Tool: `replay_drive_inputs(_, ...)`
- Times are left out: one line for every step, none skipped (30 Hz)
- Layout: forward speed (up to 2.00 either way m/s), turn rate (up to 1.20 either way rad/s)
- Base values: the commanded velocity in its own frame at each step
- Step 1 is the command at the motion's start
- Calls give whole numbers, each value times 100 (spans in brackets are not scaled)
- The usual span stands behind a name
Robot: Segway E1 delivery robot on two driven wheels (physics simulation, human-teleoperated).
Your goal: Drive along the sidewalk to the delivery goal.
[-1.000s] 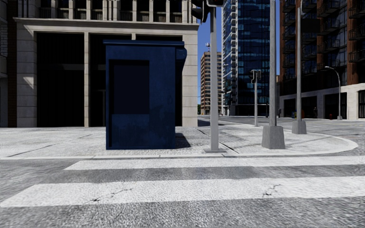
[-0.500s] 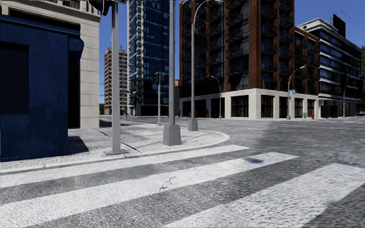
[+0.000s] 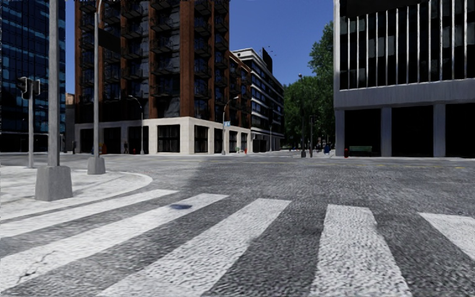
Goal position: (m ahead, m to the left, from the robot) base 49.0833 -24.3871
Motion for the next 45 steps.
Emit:
replay_drive_inputs(0,-120)
replay_drive_inputs(0,-120)
replay_drive_inputs(0,-120)
replay_drive_inputs(0,-120)
replay_drive_inputs(0,-120)
replay_drive_inputs(0,-120)
replay_drive_inputs(0,-120)
replay_drive_inputs(0,-120)
replay_drive_inputs(0,-120)
replay_drive_inputs(0,-120)
replay_drive_inputs(0,-120)
replay_drive_inputs(0,-120)
replay_drive_inputs(0,-120)
replay_drive_inputs(0,-120)
replay_drive_inputs(0,-120)
replay_drive_inputs(0,-120)
replay_drive_inputs(0,-120)
replay_drive_inputs(0,-120)
replay_drive_inputs(0,-120)
replay_drive_inputs(0,-120)
replay_drive_inputs(0,-120)
replay_drive_inputs(0,-120)
replay_drive_inputs(0,-120)
replay_drive_inputs(0,-120)
replay_drive_inputs(0,-120)
replay_drive_inputs(0,-120)
replay_drive_inputs(0,-120)
replay_drive_inputs(0,-120)
replay_drive_inputs(0,-120)
replay_drive_inputs(0,-120)
replay_drive_inputs(0,-120)
replay_drive_inputs(0,-120)
replay_drive_inputs(0,-120)
replay_drive_inputs(0,-120)
replay_drive_inputs(0,-120)
replay_drive_inputs(0,-120)
replay_drive_inputs(0,-119)
replay_drive_inputs(0,-63)
replay_drive_inputs(0,-48)
replay_drive_inputs(0,-48)
replay_drive_inputs(0,-42)
replay_drive_inputs(0,-40)
replay_drive_inputs(0,-40)
replay_drive_inputs(0,-40)
replay_drive_inputs(0,-42)
